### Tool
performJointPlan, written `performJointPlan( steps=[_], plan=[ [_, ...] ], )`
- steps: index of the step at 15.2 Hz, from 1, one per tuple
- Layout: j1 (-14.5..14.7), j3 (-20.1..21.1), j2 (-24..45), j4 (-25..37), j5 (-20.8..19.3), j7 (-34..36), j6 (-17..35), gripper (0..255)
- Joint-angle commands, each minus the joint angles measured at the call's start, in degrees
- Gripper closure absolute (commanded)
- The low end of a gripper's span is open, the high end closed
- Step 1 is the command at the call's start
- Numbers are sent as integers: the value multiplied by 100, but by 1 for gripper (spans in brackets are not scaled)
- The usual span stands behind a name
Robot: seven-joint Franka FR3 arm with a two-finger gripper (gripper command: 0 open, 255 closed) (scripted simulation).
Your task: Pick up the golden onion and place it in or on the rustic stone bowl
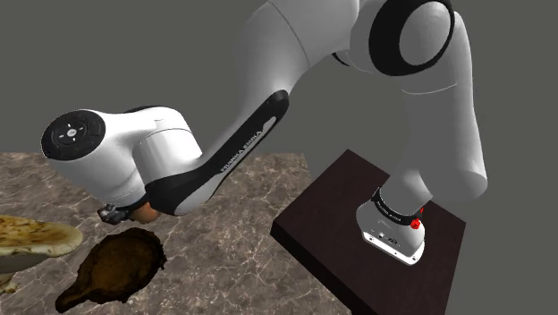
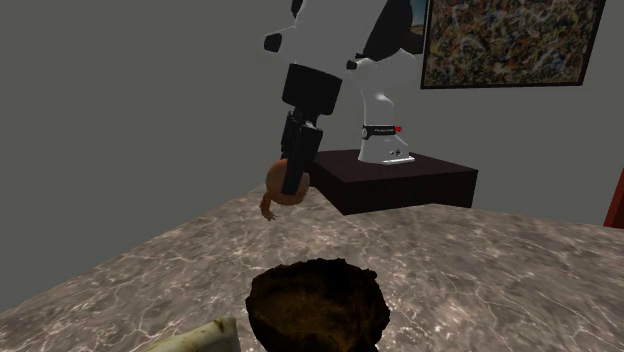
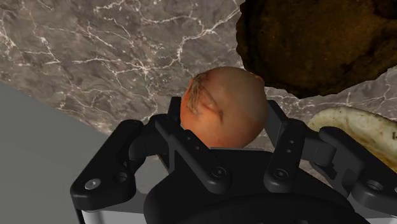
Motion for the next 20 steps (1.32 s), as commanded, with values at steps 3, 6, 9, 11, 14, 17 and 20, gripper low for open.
performJointPlan(
  steps=[3, 6, 9, 11, 14, 17, 20],
  plan=[
    [596, -26, 623, 1132, 12, 42, -584, 255],
    [1092, -73, 1176, 2135, 13, 16, -1035, 255],
    [1382, -139, 1579, 2729, -14, 3, -1205, 255],
    [1395, -169, 1662, 2726, -49, 39, -1124, 255],
    [1417, -215, 1794, 2733, -102, 91, -1006, 255],
    [1442, -262, 1933, 2756, -154, 140, -894, 255],
    [1471, -311, 2080, 2796, -204, 185, -788, 255]
  ],
)
